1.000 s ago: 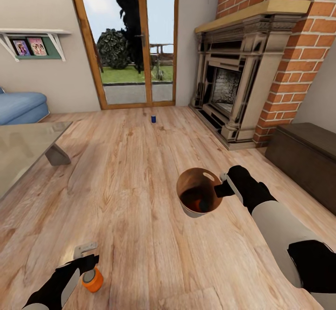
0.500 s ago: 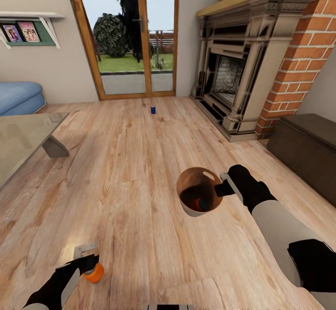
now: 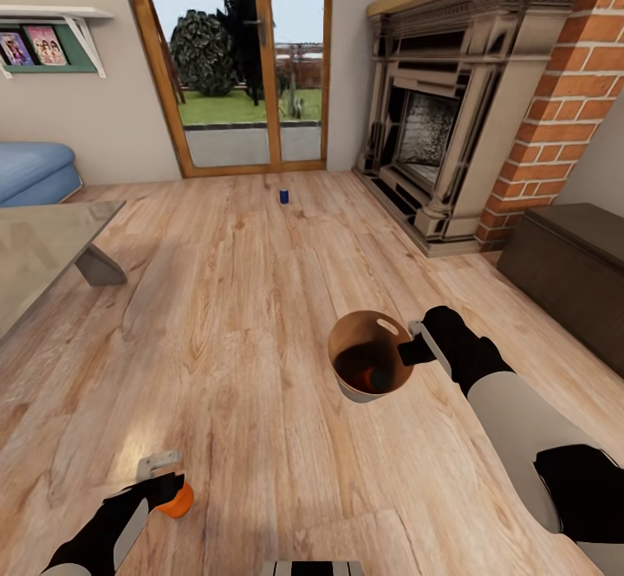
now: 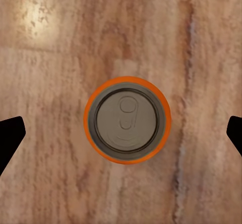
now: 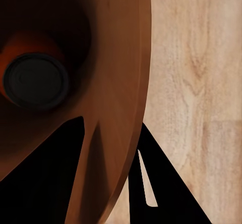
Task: Put the three can of soda from the living room inside the tash can in the kitchen.
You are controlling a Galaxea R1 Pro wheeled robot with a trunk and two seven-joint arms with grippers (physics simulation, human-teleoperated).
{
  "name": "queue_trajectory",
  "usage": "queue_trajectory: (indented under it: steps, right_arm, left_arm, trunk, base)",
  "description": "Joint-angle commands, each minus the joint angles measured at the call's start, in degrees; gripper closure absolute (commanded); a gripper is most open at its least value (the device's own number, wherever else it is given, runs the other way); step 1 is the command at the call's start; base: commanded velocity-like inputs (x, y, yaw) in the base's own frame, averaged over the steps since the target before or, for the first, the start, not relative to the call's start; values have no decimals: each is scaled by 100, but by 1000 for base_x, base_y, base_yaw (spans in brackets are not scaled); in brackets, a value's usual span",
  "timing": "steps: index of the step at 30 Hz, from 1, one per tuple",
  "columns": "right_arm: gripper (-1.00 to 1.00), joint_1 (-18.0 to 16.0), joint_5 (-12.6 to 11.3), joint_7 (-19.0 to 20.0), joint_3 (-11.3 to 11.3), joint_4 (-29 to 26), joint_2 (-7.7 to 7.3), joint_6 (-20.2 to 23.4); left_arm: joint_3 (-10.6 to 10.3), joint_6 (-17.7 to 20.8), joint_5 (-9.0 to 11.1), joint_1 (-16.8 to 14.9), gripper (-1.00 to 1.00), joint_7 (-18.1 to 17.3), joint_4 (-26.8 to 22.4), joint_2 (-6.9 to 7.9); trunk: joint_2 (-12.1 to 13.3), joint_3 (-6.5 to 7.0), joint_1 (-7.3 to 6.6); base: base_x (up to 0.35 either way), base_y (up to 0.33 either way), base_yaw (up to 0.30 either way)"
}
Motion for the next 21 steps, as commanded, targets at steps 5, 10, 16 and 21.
queue_trajectory:
  steps: [5,10,16,21]
  right_arm:
    - [100,-3,-80,6,-3,-3,1,3]
    - [100,4,-80,6,-3,-3,1,3]
    - [100,6,-80,6,2,-3,1,3]
    - [100,6,-80,6,2,-3,1,3]
  left_arm:
    - [0,0,2,0,-100,-2,1,2]
    - [0,0,-2,0,-100,0,0,3]
    - [0,8,4,0,-100,-1,0,3]
    - [0,2,5,0,-100,0,-5,3]
  trunk:
    - [0,1,-1]
    - [0,1,-1]
    - [0,1,-1]
    - [0,1,-1]
  base:
    - [0,0,0]
    - [0,0,0]
    - [52,0,0]
    - [237,0,0]
